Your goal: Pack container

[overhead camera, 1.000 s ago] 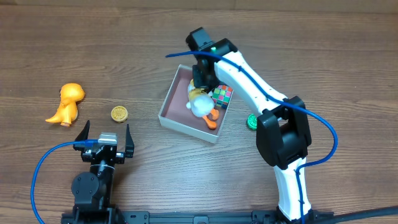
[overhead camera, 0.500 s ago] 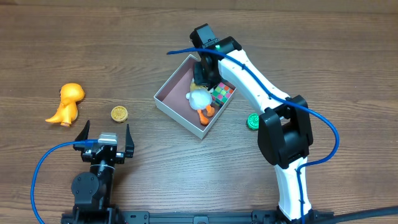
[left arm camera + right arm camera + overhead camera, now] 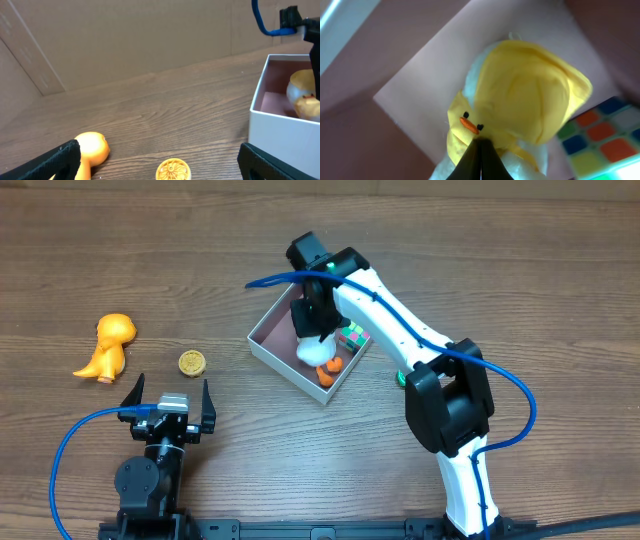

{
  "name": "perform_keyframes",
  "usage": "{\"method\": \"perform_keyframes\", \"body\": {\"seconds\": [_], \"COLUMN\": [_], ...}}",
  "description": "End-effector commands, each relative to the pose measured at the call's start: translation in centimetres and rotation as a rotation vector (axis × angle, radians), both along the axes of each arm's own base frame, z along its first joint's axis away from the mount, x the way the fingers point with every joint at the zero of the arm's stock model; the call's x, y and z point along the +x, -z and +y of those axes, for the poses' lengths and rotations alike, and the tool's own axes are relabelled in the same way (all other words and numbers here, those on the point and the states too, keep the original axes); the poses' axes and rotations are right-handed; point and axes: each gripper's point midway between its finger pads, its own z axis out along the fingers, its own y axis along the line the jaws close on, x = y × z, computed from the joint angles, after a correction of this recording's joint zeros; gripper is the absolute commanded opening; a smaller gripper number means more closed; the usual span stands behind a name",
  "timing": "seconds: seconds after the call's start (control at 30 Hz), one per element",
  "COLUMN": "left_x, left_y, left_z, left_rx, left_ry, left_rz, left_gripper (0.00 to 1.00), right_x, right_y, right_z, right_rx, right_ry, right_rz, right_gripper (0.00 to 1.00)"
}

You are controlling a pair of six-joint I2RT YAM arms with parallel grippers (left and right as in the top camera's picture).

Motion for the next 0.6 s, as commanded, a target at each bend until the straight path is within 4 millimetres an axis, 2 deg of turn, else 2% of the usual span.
{"method": "perform_keyframes", "body": {"seconds": [0.0, 0.23, 0.43, 0.57], "left_x": [0.0, 0.0, 0.0, 0.0], "left_y": [0.2, 0.2, 0.2, 0.2], "left_z": [0.4, 0.4, 0.4, 0.4], "left_rx": [-0.010, -0.010, -0.010, -0.010], "left_ry": [-0.020, -0.020, -0.020, -0.020], "left_rz": [0.002, 0.002, 0.003, 0.002], "left_gripper": [1.00, 1.00, 1.00, 1.00], "right_x": [-2.2, -3.9, -3.7, -4.0], "right_y": [0.4, 0.5, 0.6, 0.5], "right_z": [0.8, -0.5, -3.1, -3.5], "right_rx": [-0.013, -0.072, -0.208, -0.225], "right_ry": [-0.042, -0.043, -0.041, -0.141], "right_rz": [0.055, 0.122, 0.097, 0.102], "right_gripper": [0.04, 0.04, 0.04, 0.04]}}
